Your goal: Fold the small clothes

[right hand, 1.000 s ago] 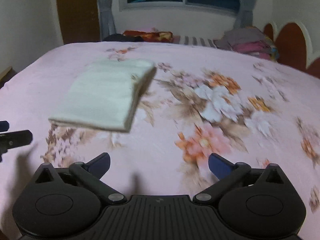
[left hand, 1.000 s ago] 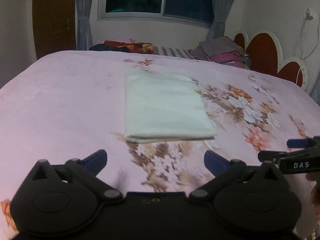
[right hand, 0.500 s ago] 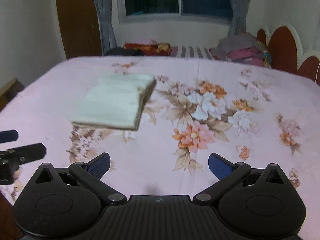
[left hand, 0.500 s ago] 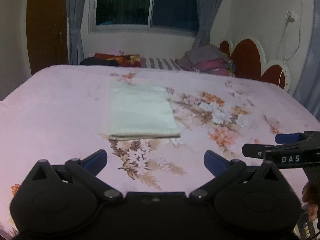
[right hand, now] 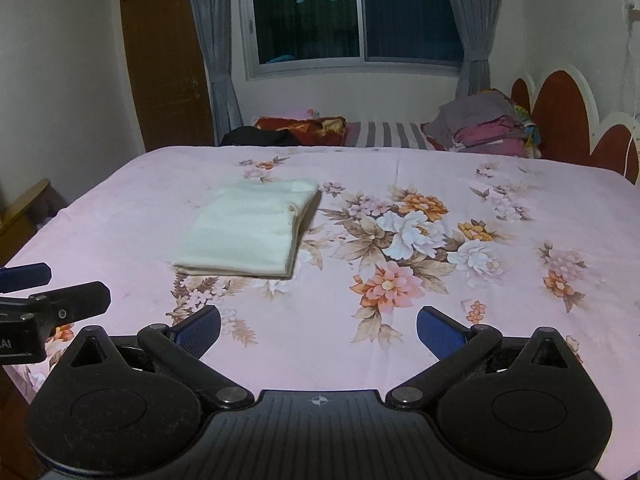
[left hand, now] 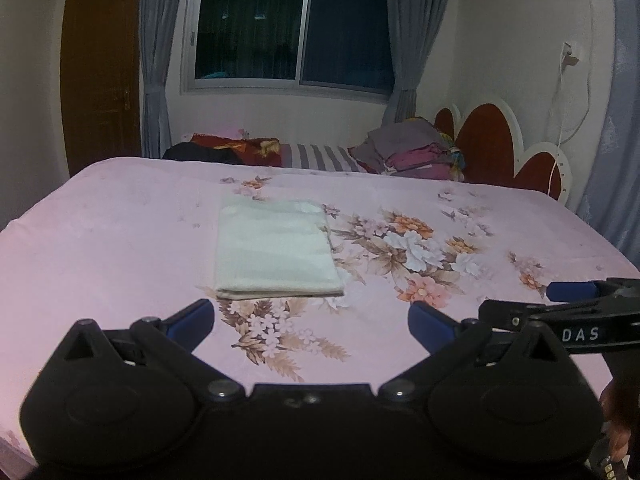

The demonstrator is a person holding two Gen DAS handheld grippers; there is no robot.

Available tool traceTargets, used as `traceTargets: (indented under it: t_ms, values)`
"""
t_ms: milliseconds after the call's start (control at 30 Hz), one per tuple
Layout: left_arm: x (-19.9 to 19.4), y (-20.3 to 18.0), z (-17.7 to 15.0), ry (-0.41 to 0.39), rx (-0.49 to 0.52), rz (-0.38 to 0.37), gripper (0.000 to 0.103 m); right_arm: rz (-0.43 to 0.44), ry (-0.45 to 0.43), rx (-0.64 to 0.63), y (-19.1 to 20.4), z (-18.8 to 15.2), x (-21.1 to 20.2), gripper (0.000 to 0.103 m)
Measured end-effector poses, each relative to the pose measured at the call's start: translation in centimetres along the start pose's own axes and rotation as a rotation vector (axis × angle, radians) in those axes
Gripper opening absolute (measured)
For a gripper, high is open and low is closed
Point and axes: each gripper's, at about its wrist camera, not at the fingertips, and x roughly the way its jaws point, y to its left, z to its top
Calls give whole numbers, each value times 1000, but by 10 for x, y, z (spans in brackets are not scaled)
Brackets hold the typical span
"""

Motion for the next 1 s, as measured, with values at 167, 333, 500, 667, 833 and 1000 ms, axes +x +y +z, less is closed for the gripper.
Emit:
traceTargets:
  t_ms: [167,333,500,667,833,1000]
  values:
    - [-3,-3,1,-14,-5,1,103,-10,-7,-6,-4,0,-7,103]
    - [-5,-5,0,-23,-3,-4,103,-13,-11,-9,-7,1,-12,103]
    - [-6,-5,0,-27,-3,-2,103,-14,-15,-10,-7,1,-14,103]
    - [-6,-4,0,-30,-4,-2,103,-15,-16,-14,-6,2,-13,103]
    - [-5,0,2,-33,-12,0,103,-16,-13,-24,-3,3,-14,103]
    - [-6,1,2,-37,-12,0,103,-15,-13,-30,-1,5,-13,103]
